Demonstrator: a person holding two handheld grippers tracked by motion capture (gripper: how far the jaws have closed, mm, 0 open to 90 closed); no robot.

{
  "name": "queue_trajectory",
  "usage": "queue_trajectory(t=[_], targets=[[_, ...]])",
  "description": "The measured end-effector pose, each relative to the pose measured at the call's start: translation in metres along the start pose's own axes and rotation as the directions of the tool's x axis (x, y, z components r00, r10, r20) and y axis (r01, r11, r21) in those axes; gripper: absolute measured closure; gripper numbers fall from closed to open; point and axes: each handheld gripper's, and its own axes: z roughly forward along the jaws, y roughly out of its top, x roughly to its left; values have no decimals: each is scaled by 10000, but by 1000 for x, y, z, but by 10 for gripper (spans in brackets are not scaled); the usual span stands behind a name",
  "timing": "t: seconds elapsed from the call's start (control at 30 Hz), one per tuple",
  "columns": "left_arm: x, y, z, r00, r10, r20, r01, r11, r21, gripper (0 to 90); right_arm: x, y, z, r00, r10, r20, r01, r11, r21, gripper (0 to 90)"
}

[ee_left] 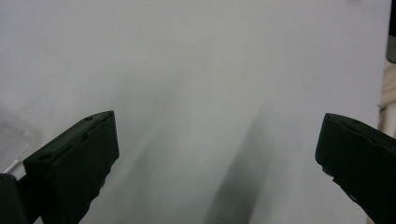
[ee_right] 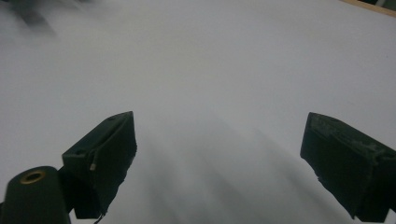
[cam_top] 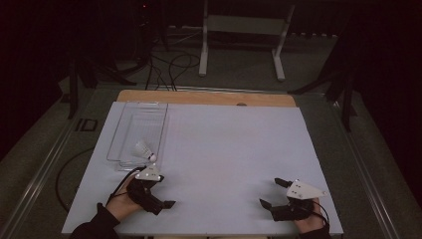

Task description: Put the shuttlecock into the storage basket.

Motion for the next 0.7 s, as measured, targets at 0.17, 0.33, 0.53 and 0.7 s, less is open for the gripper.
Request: queue_trajectory(t=[0.17, 0.33, 0.53, 0.7], targets=[[2, -5, -3, 9992, -243, -330, 232, 9992, -310, 2, -1, 0, -1, 10000, 7, 9, -7, 10000, -14, 104], [2, -10, -5, 9977, -397, -543, 373, 9983, -449, 2, 0, 0, 0, 10000, 18, -7, -18, 10000, 6, 104], [2, -14, -4, 9959, -516, -746, 481, 9977, -483, 3, 0, 0, 0, 10000, 85, -14, -85, 10000, 36, 104], [0, -16, -4, 9948, -581, -841, 520, 9960, -723, 3, -1, -1, 0, 10000, 41, -27, -41, 10000, 63, 104]])
